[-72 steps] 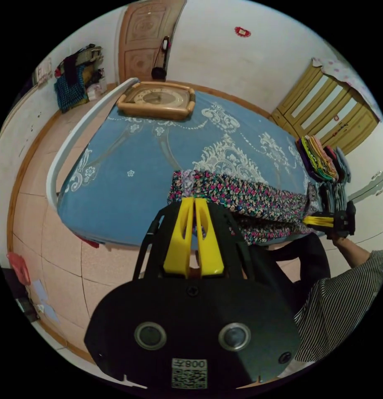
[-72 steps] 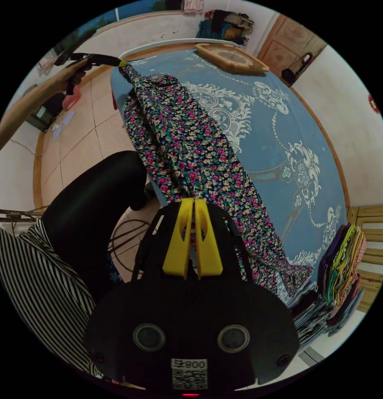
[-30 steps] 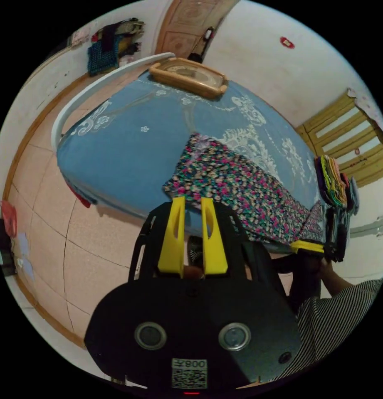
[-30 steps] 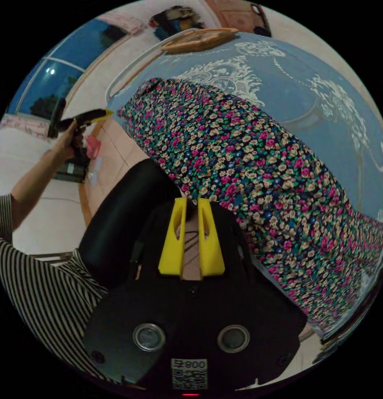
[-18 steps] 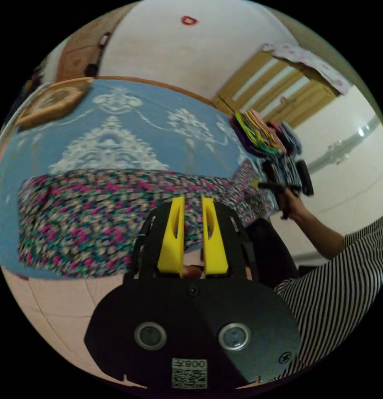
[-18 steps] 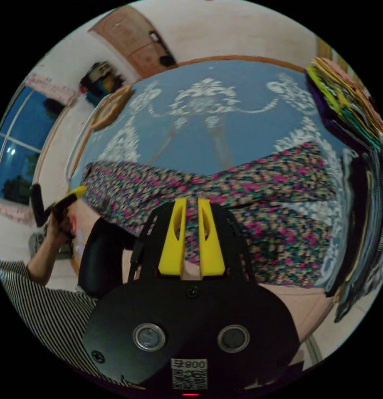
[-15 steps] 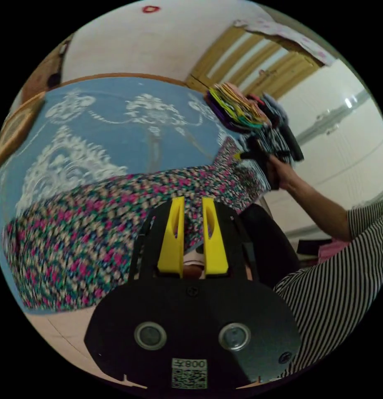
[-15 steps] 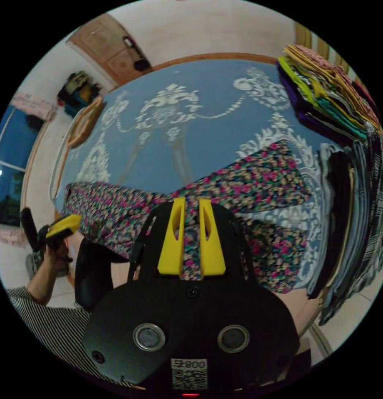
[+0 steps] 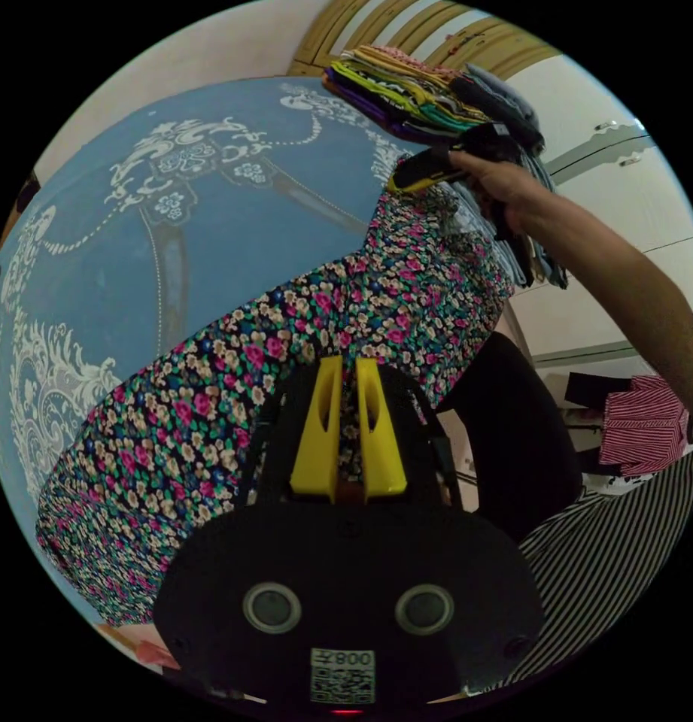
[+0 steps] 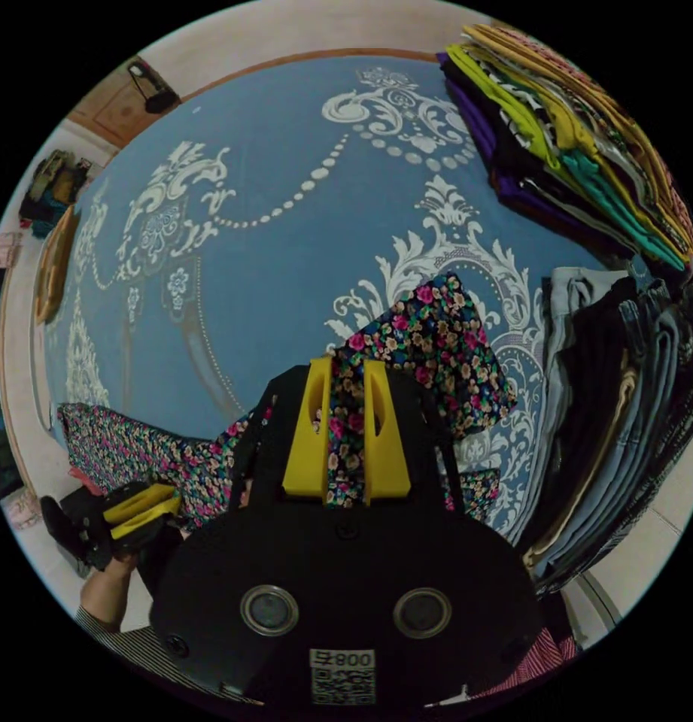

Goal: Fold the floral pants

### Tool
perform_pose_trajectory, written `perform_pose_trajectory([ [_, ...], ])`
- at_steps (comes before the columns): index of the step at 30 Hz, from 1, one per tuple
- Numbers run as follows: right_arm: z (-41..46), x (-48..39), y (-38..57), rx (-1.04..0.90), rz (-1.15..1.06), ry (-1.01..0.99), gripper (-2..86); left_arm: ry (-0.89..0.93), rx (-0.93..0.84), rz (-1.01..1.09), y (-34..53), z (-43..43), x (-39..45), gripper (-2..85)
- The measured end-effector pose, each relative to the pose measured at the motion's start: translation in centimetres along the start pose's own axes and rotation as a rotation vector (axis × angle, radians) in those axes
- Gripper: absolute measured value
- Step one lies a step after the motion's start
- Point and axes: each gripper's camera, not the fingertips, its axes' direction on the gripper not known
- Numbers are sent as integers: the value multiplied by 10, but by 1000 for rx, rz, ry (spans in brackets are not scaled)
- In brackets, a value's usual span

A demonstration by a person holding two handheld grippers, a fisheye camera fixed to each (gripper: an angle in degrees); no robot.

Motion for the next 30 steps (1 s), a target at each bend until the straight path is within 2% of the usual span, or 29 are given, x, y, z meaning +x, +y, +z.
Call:
perform_pose_trajectory([
  [9,-3,121,17,22,21,-67,13,51,96,-4,-67,32,51,4],
  [19,-69,291,122,310,46,-428,4,120,223,132,-123,40,126,2],
  [24,-60,362,207,335,98,-485,4,115,97,237,-154,89,177,3],
  [30,17,440,299,172,266,-524,6,93,-127,238,-191,176,218,7],
])
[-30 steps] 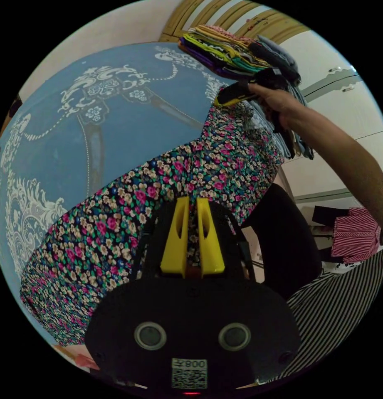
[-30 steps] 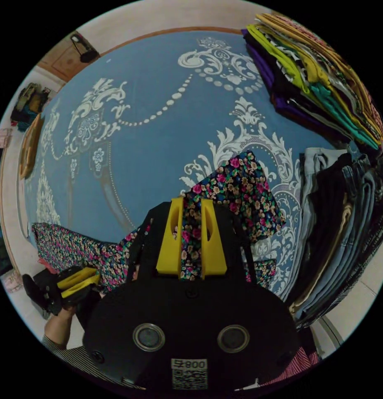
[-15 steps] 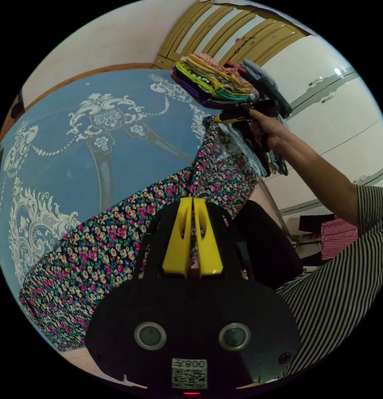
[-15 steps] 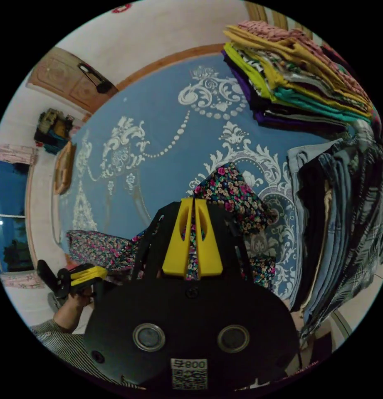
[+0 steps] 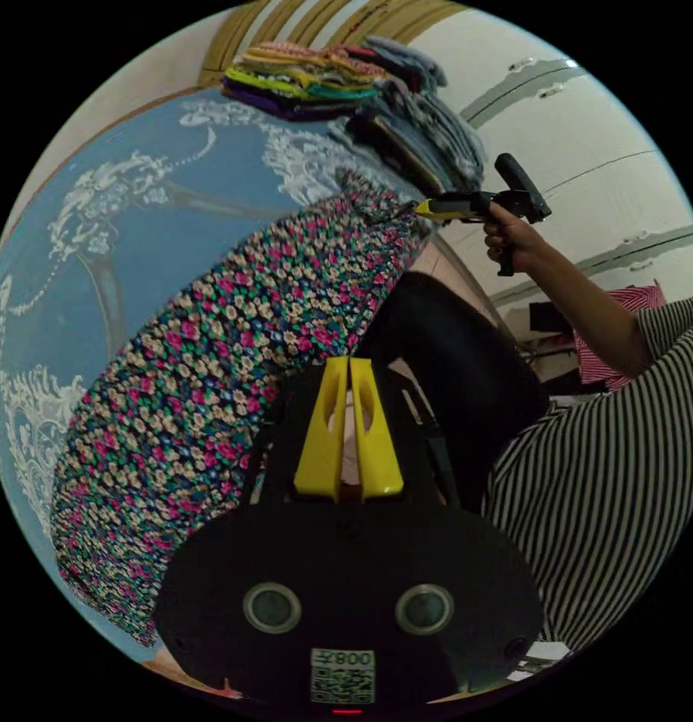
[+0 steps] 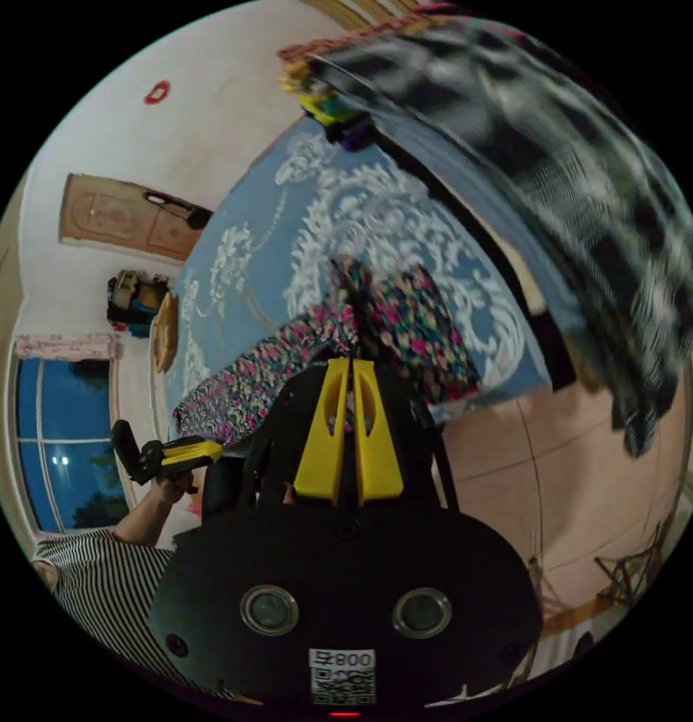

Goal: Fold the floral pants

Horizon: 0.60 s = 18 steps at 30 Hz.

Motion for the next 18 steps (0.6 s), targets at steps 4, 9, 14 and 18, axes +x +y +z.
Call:
perform_pose_trajectory([
  [4,-11,52,34,11,42,-6,14,-24,-39,-2,-34,22,15,13],
  [9,-42,74,65,93,-44,127,41,5,0,31,-89,32,39,33],
  [14,-49,61,96,122,-321,266,76,71,47,38,-170,52,50,57],
  [18,-39,58,115,116,-464,405,83,147,67,1,-257,84,54,65],
])
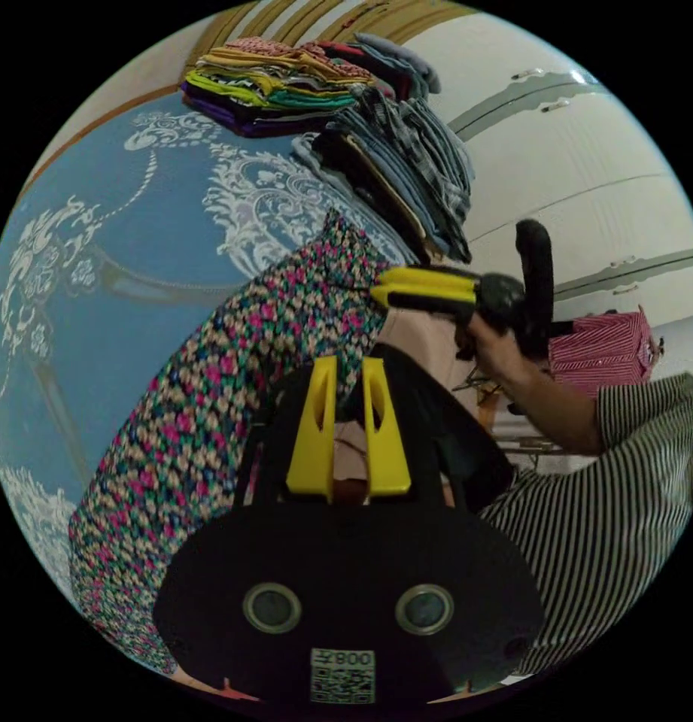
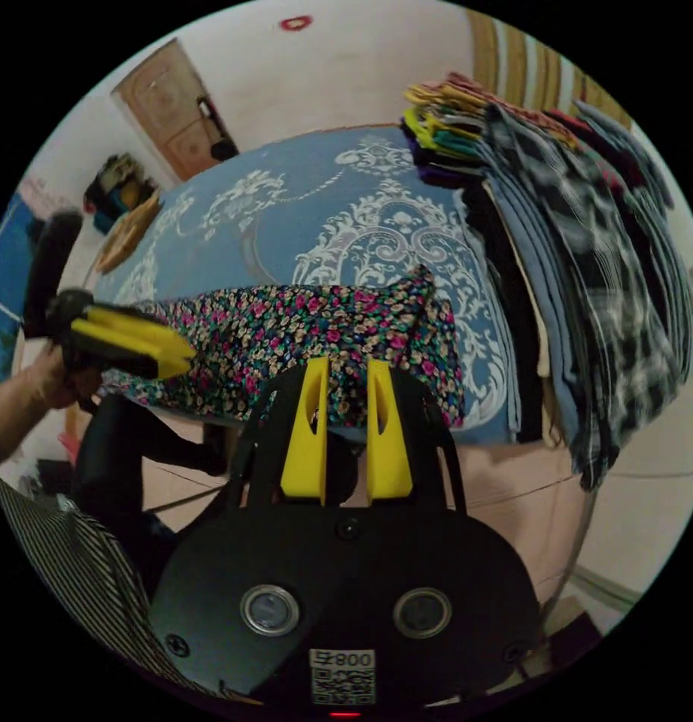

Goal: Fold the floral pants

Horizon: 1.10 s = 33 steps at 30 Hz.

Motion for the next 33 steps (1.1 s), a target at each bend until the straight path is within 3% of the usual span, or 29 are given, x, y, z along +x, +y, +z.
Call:
perform_pose_trajectory([
  [9,8,29,62,-37,-52,110,18,102,-62,-186,-120,83,-12,32],
  [16,-43,119,137,143,267,-154,2,234,38,-54,-177,97,31,13],
  [25,-37,230,245,189,676,-414,3,163,-22,25,-246,147,67,17],
  [31,-33,254,282,135,689,-369,5,50,-57,14,-275,159,69,18],
  [33,-33,260,290,134,694,-386,5,-29,-157,36,-288,175,74,15],
])
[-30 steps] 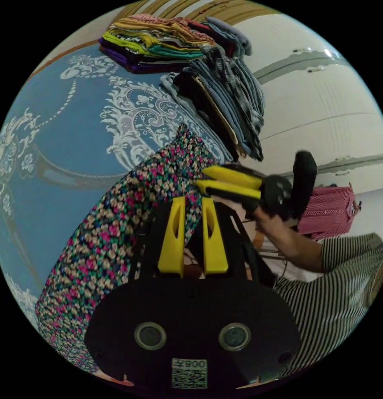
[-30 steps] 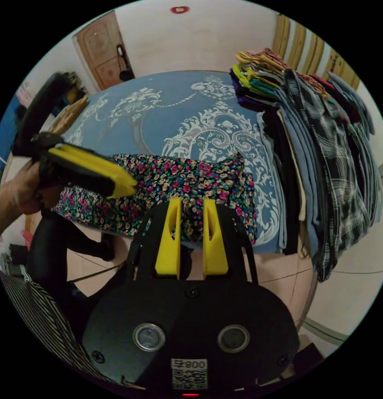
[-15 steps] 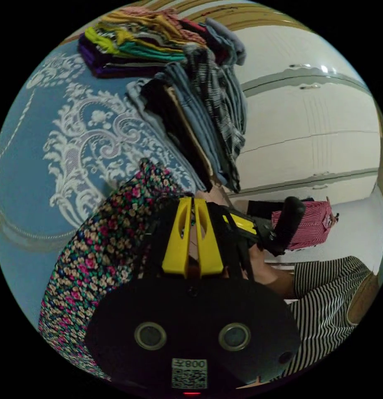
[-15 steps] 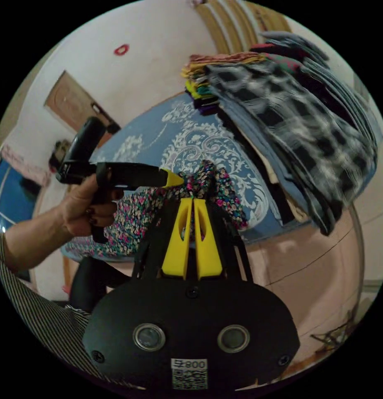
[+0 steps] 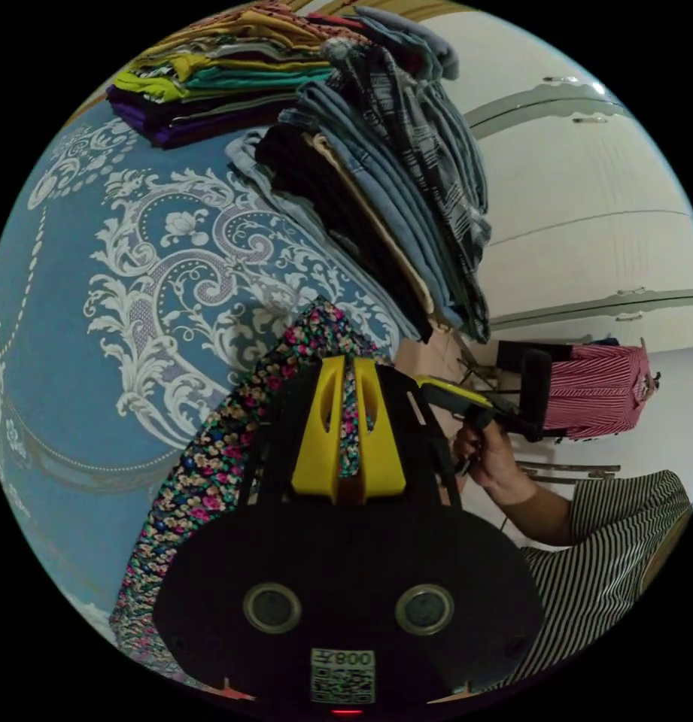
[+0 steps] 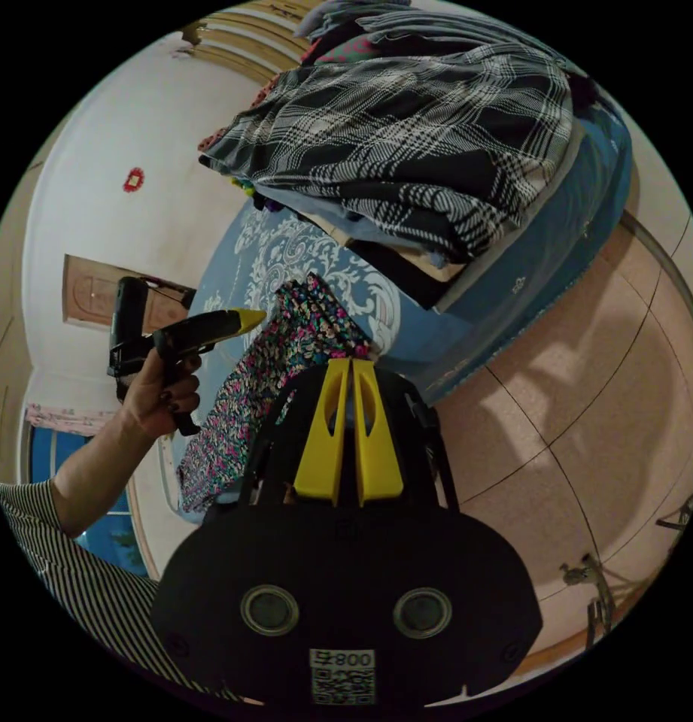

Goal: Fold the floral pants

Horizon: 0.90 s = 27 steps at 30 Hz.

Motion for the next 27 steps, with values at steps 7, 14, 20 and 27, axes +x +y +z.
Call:
perform_pose_trajectory([
  [7,-19,14,11,19,-40,126,10,-35,-23,25,-40,19,19,5],
  [14,-24,13,23,18,-84,113,47,-13,41,70,-66,8,34,15],
  [20,-18,-17,31,28,-192,141,81,-86,48,100,-65,-9,37,60],
  [27,-2,-38,38,11,-198,119,107,-318,-119,180,-67,2,50,77],
])
